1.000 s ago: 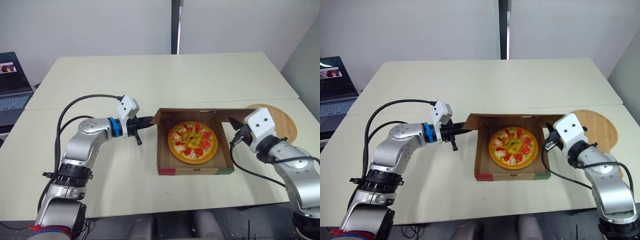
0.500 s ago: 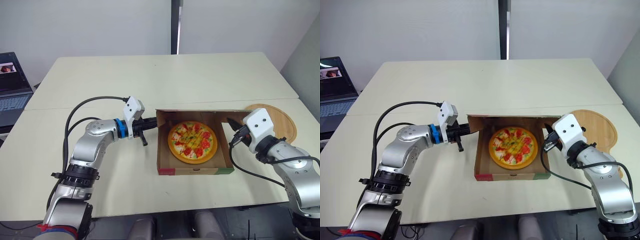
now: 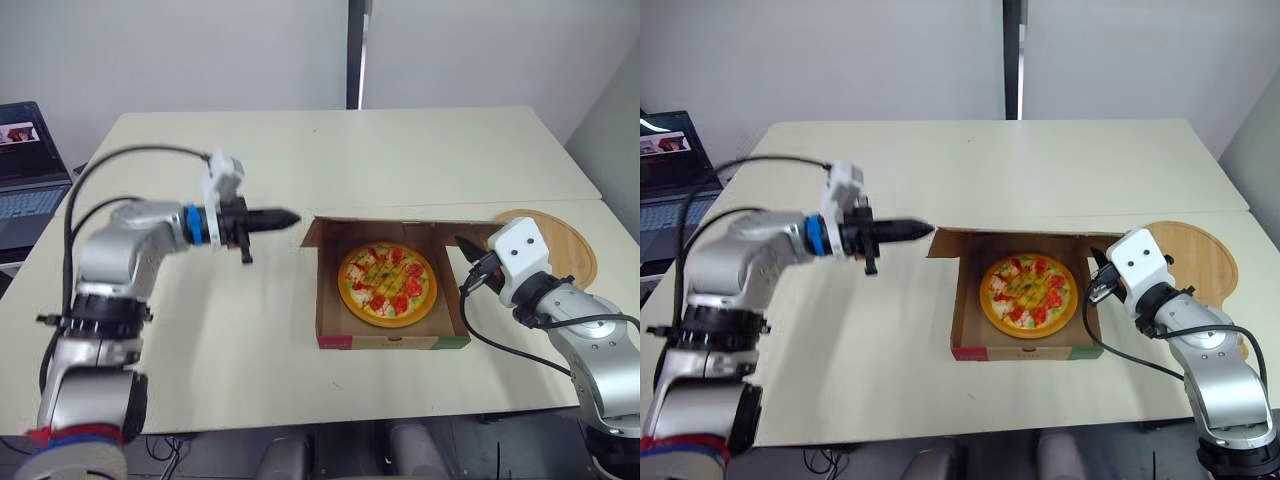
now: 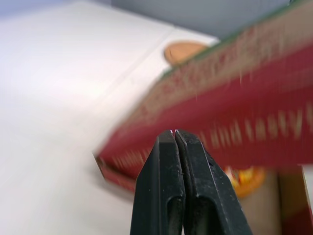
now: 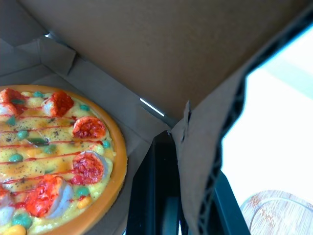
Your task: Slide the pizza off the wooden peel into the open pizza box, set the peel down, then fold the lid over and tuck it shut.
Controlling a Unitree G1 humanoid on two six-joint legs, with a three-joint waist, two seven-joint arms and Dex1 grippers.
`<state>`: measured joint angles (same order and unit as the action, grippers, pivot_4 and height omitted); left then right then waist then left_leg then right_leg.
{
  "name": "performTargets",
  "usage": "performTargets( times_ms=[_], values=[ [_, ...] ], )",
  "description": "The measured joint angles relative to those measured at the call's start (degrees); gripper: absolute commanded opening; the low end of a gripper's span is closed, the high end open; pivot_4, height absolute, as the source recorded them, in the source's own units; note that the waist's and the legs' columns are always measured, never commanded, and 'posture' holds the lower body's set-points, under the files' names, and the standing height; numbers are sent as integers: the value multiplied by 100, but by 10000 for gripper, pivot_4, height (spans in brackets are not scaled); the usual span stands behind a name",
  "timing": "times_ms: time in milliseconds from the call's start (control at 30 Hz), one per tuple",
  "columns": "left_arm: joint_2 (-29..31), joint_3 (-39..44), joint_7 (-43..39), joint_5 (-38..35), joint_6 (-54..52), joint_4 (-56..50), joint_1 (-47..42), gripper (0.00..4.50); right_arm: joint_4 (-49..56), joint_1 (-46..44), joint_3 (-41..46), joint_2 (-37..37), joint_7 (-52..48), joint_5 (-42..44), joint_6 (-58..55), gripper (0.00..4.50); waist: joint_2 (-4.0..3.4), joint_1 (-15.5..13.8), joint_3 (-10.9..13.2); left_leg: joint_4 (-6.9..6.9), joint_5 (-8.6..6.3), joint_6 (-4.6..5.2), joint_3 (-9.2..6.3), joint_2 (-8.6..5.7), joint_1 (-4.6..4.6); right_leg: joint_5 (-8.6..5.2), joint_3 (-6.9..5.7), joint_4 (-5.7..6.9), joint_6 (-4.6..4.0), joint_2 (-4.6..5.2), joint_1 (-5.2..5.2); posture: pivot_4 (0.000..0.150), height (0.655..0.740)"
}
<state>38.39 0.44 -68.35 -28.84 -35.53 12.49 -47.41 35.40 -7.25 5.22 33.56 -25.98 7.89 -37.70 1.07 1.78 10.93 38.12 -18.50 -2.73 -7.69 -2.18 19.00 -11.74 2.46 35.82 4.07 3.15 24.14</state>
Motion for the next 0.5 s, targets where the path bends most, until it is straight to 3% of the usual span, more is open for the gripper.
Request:
performTargets(
  times_ms=[267,467,500],
  values=[
    [-699,-618,-277,540,893,632,-328,348,-4,8,-13,-33,2,4,25,0,0,33,0,-5,0,0,2,0,2,1,5,0,-2,0,8,1500,7341],
    [-823,-781,-599,607,1007,616,-447,348,-2,30,-10,-65,17,9,19,0,0,30,0,-5,0,0,3,0,1,0,5,1,-1,0,7,1500,7341],
    [-823,-781,-620,635,1029,618,-457,44,3,51,-1,-110,39,13,19,2009,0,31,0,-5,0,0,2,1,0,0,5,1,-1,-1,7,1500,7341]
  ],
)
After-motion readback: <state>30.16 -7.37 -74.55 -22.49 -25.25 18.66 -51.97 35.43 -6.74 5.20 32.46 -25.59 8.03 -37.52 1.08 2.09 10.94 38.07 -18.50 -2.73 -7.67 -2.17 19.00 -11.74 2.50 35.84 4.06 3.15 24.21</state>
